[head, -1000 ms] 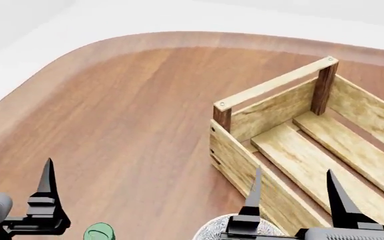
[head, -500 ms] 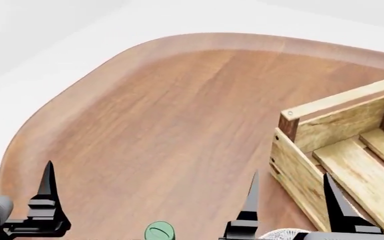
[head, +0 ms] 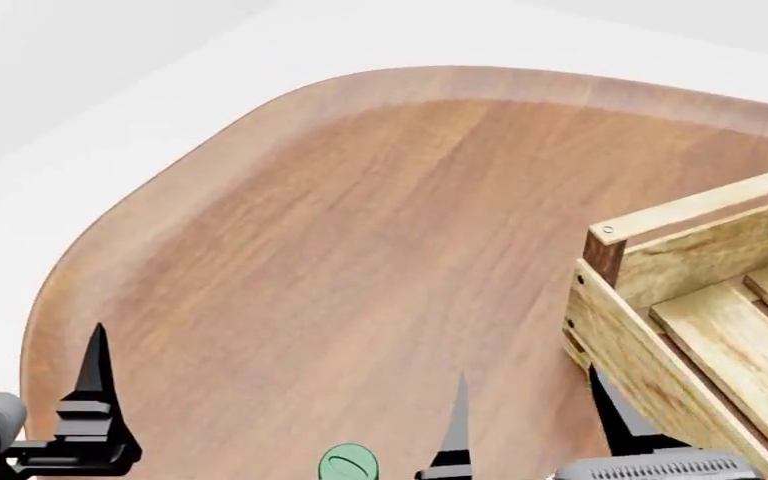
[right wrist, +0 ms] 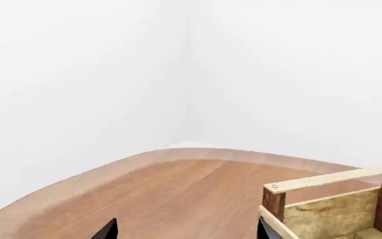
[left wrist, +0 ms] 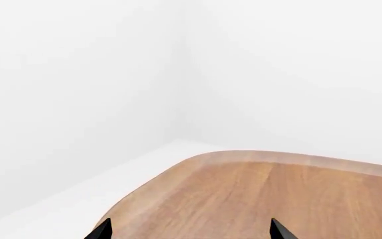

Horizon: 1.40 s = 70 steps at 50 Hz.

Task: Pick up the salad dressing and put it in the tray.

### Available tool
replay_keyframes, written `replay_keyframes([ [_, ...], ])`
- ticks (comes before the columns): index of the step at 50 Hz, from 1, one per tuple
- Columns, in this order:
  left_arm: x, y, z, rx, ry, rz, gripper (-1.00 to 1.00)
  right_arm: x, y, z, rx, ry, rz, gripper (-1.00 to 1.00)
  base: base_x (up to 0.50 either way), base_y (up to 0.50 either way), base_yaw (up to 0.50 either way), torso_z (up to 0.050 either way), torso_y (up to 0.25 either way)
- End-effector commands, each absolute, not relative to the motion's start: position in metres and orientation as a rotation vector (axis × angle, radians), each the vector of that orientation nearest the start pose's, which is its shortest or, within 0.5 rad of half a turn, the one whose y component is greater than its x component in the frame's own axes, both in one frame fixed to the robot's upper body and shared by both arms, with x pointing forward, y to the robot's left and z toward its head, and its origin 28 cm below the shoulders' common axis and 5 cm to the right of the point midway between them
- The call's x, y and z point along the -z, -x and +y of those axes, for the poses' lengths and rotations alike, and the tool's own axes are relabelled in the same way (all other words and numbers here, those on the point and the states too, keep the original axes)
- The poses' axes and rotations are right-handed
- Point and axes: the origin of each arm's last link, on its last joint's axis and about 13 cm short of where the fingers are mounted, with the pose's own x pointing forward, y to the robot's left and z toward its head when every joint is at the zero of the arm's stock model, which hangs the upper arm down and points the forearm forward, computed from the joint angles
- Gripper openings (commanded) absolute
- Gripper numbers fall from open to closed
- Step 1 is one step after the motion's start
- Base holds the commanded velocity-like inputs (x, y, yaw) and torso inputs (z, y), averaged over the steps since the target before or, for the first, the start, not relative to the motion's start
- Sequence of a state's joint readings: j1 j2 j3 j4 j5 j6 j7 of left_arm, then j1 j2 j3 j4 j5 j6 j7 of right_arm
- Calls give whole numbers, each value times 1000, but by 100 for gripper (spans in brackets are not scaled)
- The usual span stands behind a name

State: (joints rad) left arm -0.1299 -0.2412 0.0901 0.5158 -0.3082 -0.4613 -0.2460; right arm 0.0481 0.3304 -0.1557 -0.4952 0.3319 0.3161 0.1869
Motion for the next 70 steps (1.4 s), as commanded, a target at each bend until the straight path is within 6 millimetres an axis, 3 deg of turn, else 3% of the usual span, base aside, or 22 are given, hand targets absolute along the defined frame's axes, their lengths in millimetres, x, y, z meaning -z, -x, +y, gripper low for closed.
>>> replay_keyframes([
  [1,-116,-220,219,-9,37,-137,100,-93,-198,-116,-254,78,-65,100,0,0,0,0,0],
  [12,-116,-220,219,-5,37,-134,100,-75,-184,-128,-488,183,92,100,0,0,0,0,0],
  [28,-115,-220,218,1,33,-133,100,-76,-175,-133,-618,165,160,100,0,0,0,0,0],
  [70,-113,-220,218,1,30,-129,100,-41,-212,-104,-628,179,225,100,0,0,0,0,0],
])
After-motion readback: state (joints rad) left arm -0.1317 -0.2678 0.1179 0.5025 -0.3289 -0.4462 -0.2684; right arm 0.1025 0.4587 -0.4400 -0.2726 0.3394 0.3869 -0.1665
